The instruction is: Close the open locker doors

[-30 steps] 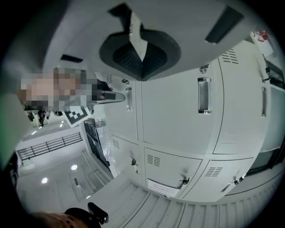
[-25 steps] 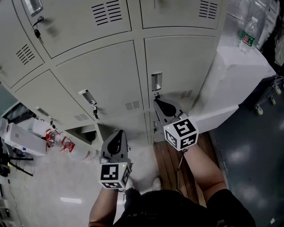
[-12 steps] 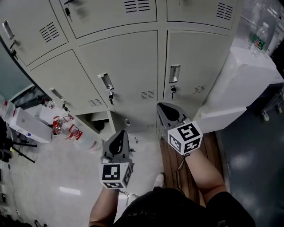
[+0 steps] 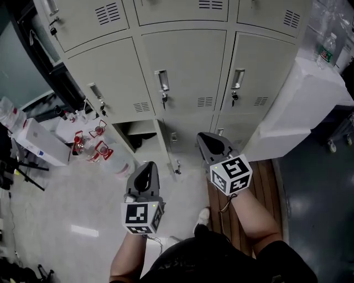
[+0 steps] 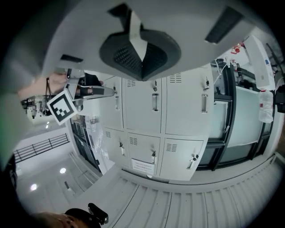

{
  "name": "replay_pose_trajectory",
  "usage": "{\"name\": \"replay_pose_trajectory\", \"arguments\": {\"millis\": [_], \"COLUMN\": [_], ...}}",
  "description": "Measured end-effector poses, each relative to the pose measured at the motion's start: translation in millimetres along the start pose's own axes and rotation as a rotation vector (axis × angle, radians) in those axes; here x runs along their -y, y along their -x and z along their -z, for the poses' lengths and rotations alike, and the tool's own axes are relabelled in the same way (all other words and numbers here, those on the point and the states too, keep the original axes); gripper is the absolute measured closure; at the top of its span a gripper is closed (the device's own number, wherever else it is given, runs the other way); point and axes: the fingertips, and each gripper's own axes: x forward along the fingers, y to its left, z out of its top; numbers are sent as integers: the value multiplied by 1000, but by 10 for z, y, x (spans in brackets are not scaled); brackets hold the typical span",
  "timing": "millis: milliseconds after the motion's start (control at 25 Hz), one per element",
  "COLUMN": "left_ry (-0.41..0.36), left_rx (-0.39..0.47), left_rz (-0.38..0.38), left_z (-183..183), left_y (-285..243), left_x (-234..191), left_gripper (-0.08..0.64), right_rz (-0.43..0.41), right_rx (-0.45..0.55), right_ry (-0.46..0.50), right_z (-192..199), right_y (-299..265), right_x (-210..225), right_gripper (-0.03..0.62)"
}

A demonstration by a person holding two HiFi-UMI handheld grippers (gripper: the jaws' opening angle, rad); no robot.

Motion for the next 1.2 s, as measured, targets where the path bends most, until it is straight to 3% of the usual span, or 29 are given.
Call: {"name": "replay_pose_trajectory", "arguments": {"millis": [640,1200], "left_ry": [15,5], "left_rx": [12,-23], "left_rz": [21,52], "left_z": [280,789], "left_y": [1386,1699], "left_x": [-367,-634], "left_gripper": [557,555], "right_rz": [11,32], "right_rx": [-35,-140], "right_ry": [5,-14], "right_z": [244,830], "right_y": [508,472], "right_x": [-1459,-1935], "right_gripper": [592,592]}}
